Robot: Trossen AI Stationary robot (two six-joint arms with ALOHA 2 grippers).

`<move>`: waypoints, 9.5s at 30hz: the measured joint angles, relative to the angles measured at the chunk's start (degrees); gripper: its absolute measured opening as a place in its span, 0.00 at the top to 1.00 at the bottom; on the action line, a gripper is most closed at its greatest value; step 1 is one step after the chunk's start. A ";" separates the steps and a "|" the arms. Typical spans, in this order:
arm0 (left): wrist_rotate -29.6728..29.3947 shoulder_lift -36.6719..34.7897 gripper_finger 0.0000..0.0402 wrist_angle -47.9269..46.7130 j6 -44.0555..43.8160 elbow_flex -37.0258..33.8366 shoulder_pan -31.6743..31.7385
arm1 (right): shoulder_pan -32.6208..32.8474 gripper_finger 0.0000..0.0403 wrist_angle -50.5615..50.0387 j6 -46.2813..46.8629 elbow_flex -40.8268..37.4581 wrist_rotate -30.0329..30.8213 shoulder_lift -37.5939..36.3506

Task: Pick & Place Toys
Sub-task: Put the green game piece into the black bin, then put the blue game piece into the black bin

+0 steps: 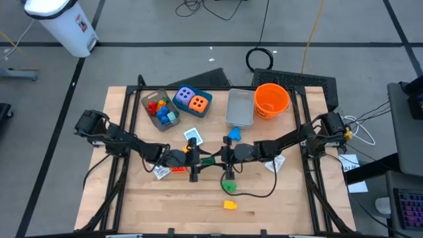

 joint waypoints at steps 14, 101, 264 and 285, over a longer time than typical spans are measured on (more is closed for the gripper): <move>-0.65 -0.02 0.44 -3.63 -1.52 0.04 0.09 | 0.10 0.66 -0.01 -0.41 0.02 0.32 -1.67; 2.71 -36.35 0.62 -72.05 -14.99 0.04 41.70 | -1.52 0.41 -2.77 5.61 -14.27 4.64 -14.53; 10.91 5.53 0.35 13.15 -10.12 -3.86 1.97 | -8.81 0.60 5.22 14.65 -21.16 23.79 -6.21; 10.91 5.51 0.35 12.24 -9.02 -3.86 1.99 | -4.80 0.64 21.73 8.06 -21.14 1.23 -2.67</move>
